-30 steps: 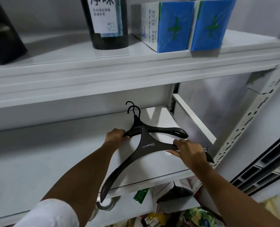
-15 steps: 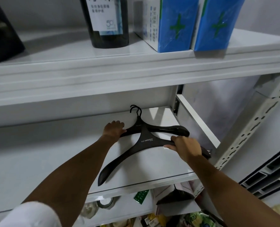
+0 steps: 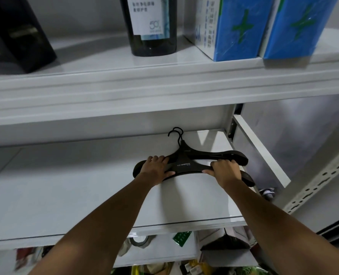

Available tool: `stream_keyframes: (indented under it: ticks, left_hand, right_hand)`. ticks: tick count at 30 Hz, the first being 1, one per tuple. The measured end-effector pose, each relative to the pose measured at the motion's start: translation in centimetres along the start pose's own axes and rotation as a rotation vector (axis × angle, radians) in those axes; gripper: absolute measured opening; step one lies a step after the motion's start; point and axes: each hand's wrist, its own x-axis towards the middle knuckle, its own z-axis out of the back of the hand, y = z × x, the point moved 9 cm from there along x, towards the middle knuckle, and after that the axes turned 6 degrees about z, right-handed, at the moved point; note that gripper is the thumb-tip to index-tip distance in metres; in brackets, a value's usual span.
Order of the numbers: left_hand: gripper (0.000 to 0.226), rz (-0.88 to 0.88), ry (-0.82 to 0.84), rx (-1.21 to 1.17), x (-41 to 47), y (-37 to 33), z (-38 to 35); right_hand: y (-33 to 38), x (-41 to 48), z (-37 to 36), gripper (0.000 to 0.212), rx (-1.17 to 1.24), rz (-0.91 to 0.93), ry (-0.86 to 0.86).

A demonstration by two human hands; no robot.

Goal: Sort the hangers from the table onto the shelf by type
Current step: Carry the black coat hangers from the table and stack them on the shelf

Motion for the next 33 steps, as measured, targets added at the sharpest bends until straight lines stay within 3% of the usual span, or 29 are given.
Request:
stream_keyframes:
  ticks: [10, 22, 28, 33]
  left_hand:
    - [0.073, 0.112, 0.067, 0.007, 0.2, -0.9, -0.9]
    - [0.065, 0.072, 0.083, 0.057, 0.5, -0.6, -0.4]
    - [0.063, 0.053, 0.044, -0.012, 0.2, -0.4, 0.6]
    - [0.059, -0.049, -0.1, -0.124, 0.0, -1.0, 4.7]
  right_hand:
    - [0.0, 0.5, -0.4, 0.045, -0.028, -0.003, -0.064]
    - [0.6, 0.5, -0.7, 0.048, 0.033, -0.024, -0.036]
    - [0.7, -0.2, 0.9, 0.053, 0.045, -0.044, -0.096]
    - [0.6, -1.3, 4.2, 0.055, 0.099, -0.092, -0.18]
